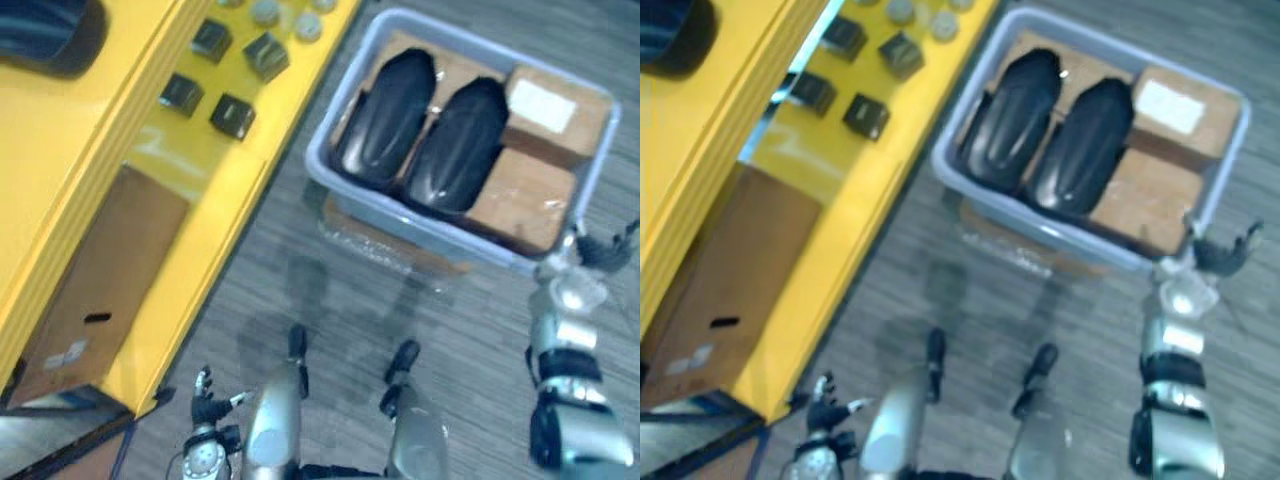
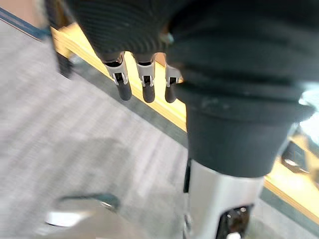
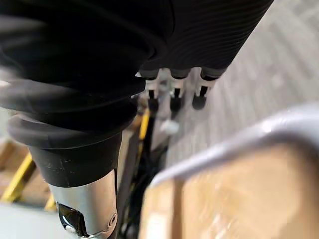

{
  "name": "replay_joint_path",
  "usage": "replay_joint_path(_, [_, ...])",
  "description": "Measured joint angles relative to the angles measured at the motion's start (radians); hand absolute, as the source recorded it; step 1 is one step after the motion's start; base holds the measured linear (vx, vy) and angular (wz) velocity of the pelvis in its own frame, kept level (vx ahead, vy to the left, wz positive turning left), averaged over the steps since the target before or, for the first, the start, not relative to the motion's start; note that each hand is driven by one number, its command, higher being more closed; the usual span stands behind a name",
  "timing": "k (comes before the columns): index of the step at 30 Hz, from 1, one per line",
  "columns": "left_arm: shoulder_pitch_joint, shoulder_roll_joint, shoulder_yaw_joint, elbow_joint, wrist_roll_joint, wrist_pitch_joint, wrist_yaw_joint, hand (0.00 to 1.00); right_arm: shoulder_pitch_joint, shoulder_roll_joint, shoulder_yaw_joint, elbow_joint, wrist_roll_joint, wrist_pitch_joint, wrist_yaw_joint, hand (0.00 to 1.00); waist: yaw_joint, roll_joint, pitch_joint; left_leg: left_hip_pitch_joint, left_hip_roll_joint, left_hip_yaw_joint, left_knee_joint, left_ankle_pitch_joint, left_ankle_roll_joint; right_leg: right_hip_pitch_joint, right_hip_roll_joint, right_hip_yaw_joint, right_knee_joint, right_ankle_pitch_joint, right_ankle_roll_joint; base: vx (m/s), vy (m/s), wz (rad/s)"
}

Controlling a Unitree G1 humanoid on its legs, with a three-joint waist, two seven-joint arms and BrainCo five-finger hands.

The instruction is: Walk over and take plastic housings, then place them on the shelf

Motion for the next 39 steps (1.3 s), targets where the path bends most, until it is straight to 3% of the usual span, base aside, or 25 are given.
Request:
replay_joint_path(4, [-0.001,-0.001,-0.028,0.071,-0.003,-0.012,0.0,0.0,-0.129,-0.081,0.062,0.05,0.019,-0.022,0.035,0.0,0.028,0.023,0.02,-0.08,-0.017,-0.028,0.041,-0.001,0.004,-0.052,-0.011,-0.008,-0.004,0.021,0.0,-0.05,0.068,0.09])
replay_joint_path(11, [-0.013,-0.001,-0.067,0.113,-0.04,-0.053,-0.007,0.0,-0.198,-0.1,0.124,0.05,0.016,-0.01,0.038,0.0,0.051,0.05,0.033,-0.132,-0.025,-0.044,0.088,-0.017,0.014,-0.086,-0.017,-0.008,0.002,0.029,-0.004,-0.06,0.023,0.0])
replay_joint_path(20, [-0.036,-0.004,-0.114,0.144,-0.087,-0.061,-0.013,0.0,-0.249,-0.138,0.152,0.139,0.017,0.133,0.025,0.0,0.078,0.09,0.036,-0.155,-0.028,-0.05,0.107,-0.017,0.017,-0.097,-0.019,-0.009,0.001,0.042,-0.004,-0.05,0.006,0.0])
replay_joint_path(25, [-0.036,-0.008,-0.145,0.154,-0.129,-0.082,-0.022,0.0,-0.312,-0.171,0.172,0.201,0.017,0.178,-0.018,0.0,0.095,0.11,0.031,-0.156,-0.028,-0.051,0.104,-0.015,0.019,-0.098,-0.019,-0.012,0.001,0.042,-0.004,-0.04,-0.009,0.01])
replay_joint_path(29, [-0.036,-0.01,-0.157,0.16,-0.159,-0.088,-0.039,0.0,-0.332,-0.219,0.212,0.246,0.016,0.222,-0.004,0.0,0.112,0.122,0.023,-0.164,-0.034,-0.057,0.103,-0.014,0.021,-0.097,-0.021,-0.024,-0.011,0.044,-0.006,-0.04,-0.009,0.07])
replay_joint_path(32, [-0.036,-0.016,-0.188,0.171,-0.19,-0.089,-0.05,0.0,-0.347,-0.288,0.256,0.297,0.006,0.249,0.019,0.0,0.132,0.149,0.006,-0.174,-0.046,-0.068,0.1,-0.009,0.022,-0.093,-0.031,-0.041,-0.018,0.045,-0.005,-0.03,0.006,0.16])
replay_joint_path(33, [-0.036,-0.02,-0.195,0.182,-0.195,-0.089,-0.051,0.0,-0.368,-0.303,0.266,0.322,-0.009,0.271,0.036,1.0,0.136,0.158,-0.001,-0.175,-0.048,-0.07,0.099,-0.009,0.022,-0.091,-0.035,-0.045,-0.018,0.045,-0.005,-0.03,0.004,0.1])
replay_joint_path(39, [-0.036,-0.035,-0.198,0.191,-0.198,-0.101,-0.057,0.0,-0.418,-0.399,0.337,0.416,-0.115,0.409,0.127,1.0,0.161,0.178,-0.015,-0.174,-0.052,-0.083,0.097,-0.01,0.021,-0.076,-0.036,-0.065,-0.027,0.044,-0.005,-0.04,-0.012,0.07])
